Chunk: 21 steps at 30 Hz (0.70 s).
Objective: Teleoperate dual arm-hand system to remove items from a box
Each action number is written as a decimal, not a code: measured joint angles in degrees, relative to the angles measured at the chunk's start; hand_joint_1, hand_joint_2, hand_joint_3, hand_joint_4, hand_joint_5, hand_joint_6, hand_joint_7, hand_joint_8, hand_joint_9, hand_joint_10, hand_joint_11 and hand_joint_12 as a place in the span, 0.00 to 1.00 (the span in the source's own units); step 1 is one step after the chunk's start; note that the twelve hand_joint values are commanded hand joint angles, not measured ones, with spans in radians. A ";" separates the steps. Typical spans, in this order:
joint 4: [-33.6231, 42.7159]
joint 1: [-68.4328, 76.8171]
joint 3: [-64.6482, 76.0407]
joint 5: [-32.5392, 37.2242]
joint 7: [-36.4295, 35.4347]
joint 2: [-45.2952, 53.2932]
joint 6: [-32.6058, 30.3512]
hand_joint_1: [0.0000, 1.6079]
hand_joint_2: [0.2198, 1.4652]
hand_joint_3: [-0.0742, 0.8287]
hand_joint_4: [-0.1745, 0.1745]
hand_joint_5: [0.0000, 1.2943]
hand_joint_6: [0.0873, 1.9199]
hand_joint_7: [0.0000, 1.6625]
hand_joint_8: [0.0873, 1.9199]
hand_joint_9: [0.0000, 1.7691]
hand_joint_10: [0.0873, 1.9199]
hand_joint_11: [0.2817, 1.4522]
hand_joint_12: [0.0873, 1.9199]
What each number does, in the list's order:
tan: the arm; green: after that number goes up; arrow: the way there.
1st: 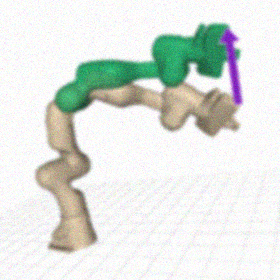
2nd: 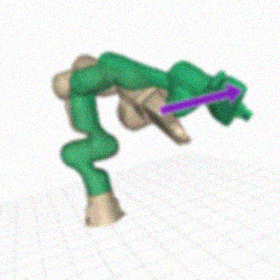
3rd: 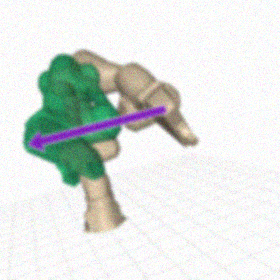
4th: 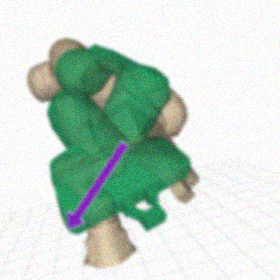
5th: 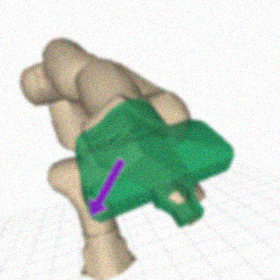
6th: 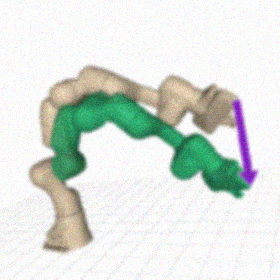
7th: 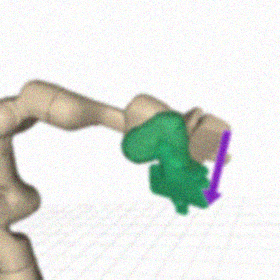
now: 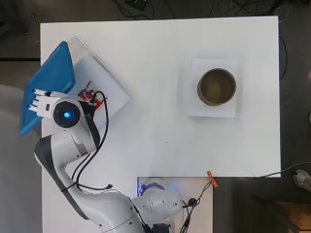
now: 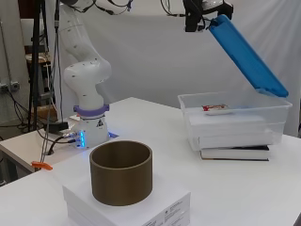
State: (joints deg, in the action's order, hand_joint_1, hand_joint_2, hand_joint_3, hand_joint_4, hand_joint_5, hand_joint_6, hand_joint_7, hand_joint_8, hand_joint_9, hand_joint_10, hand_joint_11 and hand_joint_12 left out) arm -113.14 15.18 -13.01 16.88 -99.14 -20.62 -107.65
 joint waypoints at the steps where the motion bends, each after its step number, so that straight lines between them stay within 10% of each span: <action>1: 0.86 0.16 -0.04 1.56 0.09 0.14 1.23 0.74 0.85 0.08 0.03 0.44 0.72 0.49 0.75 0.52 0.73 0.25 0.64; 5: 4.60 0.76 -2.48 3.72 -0.88 2.08 4.26 0.81 0.78 0.08 0.02 0.47 0.69 0.54 0.58 0.58 0.58 0.27 0.46; 10: 8.26 1.05 -3.18 4.25 -5.56 5.66 12.32 0.76 0.80 0.08 0.00 0.47 0.72 0.58 0.58 0.72 0.13 0.32 0.31; 17: 13.36 1.54 -6.07 -1.04 19.55 8.74 14.74 0.77 0.77 0.08 0.00 0.53 0.65 0.64 0.49 0.79 0.02 0.34 0.25; 21: 27.14 3.85 -5.28 -6.76 26.72 20.73 26.43 0.77 0.75 0.08 0.00 0.56 0.65 0.68 0.40 0.79 0.00 0.37 0.17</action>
State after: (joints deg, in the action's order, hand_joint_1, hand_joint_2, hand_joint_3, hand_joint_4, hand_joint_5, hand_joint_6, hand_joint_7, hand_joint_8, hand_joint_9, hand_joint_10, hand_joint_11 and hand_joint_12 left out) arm -86.00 19.02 -18.29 10.12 -72.42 0.11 -81.22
